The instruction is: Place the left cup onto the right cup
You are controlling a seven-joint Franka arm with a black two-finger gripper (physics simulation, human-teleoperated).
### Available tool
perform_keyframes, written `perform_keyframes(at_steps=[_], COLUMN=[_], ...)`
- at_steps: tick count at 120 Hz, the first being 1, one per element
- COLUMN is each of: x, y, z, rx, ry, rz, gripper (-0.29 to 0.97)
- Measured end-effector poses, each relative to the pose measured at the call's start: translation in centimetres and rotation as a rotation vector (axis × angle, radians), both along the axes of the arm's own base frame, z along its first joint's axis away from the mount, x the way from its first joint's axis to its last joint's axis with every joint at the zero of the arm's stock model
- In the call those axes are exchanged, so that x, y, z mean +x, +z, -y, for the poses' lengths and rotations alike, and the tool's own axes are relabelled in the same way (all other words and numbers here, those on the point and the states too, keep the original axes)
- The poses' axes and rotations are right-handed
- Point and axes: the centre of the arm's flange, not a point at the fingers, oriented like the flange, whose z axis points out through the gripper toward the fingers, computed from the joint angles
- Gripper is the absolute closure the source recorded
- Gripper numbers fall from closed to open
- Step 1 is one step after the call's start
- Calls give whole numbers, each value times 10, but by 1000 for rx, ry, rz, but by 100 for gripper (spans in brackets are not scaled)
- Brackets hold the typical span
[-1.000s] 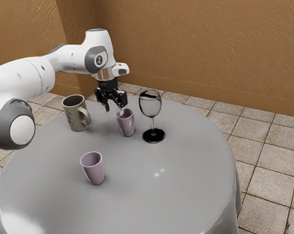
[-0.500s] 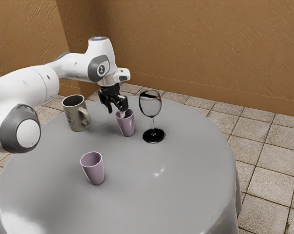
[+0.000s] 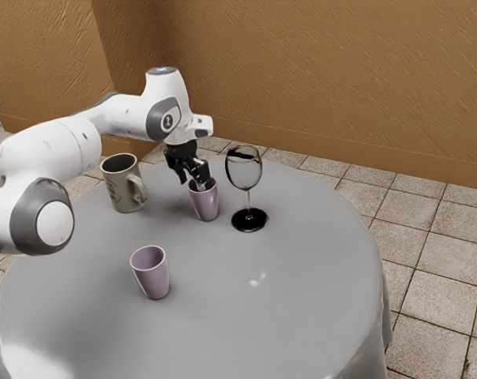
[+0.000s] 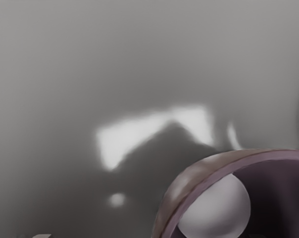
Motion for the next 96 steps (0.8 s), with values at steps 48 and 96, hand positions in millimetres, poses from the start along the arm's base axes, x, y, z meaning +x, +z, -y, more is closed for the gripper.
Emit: perform_keyframes(at_steps=[48,96], x=[3,6], y=[-10,-7], z=[-7,-6], rx=[15,17], ry=[-28,-32], rz=[13,49], gripper=[52,75])
